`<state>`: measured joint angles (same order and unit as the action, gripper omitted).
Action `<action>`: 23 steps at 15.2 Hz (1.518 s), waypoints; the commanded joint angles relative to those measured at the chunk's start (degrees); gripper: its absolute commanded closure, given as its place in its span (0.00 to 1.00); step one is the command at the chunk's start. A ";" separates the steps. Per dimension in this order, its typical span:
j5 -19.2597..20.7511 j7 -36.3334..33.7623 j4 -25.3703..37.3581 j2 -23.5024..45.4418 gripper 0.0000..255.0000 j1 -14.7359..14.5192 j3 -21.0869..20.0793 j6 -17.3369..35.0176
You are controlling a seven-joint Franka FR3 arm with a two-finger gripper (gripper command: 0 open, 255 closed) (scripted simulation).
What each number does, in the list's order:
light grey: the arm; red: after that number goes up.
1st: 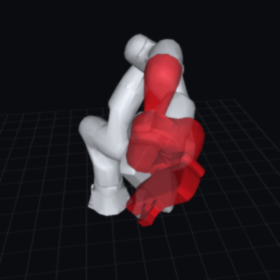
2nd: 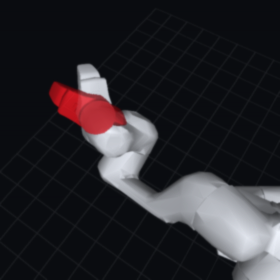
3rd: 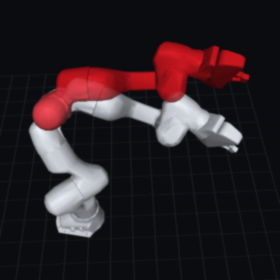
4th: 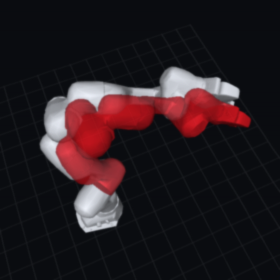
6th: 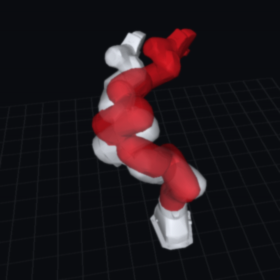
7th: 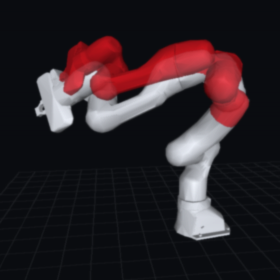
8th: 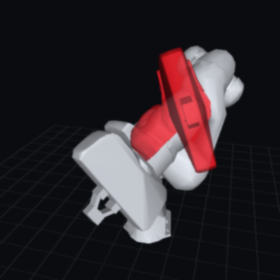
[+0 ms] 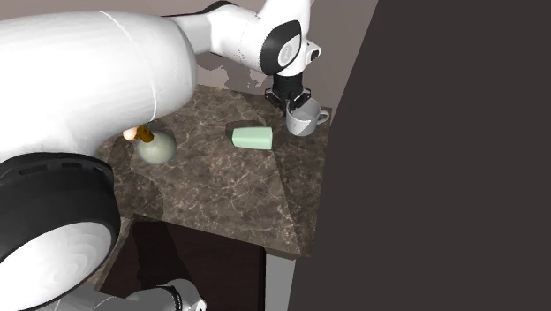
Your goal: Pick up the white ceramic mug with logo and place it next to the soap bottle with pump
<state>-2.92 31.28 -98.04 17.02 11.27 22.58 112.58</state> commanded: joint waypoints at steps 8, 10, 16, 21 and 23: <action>0.68 -0.17 4.88 -1.61 1.00 -0.08 0.27 -6.38; 0.75 -0.16 6.20 -1.79 1.00 -0.05 0.31 -7.86; 0.84 -0.05 10.57 -1.98 1.00 0.11 0.43 -12.40; 4.42 -4.95 -0.57 -11.11 1.00 -3.61 -0.59 -9.93; 6.02 -7.59 -5.49 -15.34 1.00 -5.04 -1.46 -9.09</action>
<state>2.34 25.19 -101.34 3.66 7.03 21.59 103.23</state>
